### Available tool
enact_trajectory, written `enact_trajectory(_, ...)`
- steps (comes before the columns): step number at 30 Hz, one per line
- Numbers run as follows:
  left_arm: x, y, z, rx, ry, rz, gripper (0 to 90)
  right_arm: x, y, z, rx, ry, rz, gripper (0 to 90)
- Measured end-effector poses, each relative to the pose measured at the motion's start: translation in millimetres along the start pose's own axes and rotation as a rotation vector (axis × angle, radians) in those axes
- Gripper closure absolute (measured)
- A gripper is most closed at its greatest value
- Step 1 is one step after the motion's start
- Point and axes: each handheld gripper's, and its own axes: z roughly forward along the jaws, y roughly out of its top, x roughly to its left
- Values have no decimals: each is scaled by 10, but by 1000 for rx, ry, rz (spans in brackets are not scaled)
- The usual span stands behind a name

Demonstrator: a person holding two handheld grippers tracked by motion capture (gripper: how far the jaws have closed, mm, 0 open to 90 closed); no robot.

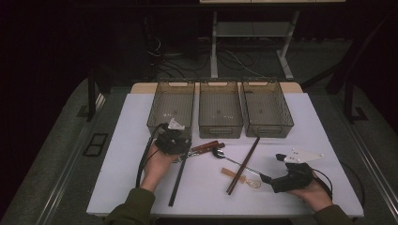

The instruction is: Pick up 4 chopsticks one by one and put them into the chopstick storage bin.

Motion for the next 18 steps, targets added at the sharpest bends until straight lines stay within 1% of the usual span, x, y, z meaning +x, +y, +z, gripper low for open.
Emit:
enact_trajectory(1, 2, 11, 30, 8, 7, 0, 667, 0, 0, 0, 0, 0, 0, 12)
enact_trajectory(4, 24, 20, 105, 17, 13, -19, 673, 3, 0, -4, -1, 1, 1, 12)
enact_trajectory(7, 52, 28, 149, 19, 18, -35, 686, 0, 0, 1, 0, 2, -1, 12)
enact_trajectory(11, 53, 45, 184, 21, 21, -42, 698, 5, -1, -1, -2, 3, -3, 12)
enact_trajectory(16, 18, 41, 224, 45, 43, -24, 698, 5, 0, -1, -2, 4, -3, 12)
enact_trajectory(18, 8, 40, 236, 44, 40, -25, 697, 6, -1, 0, -1, 4, -4, 12)
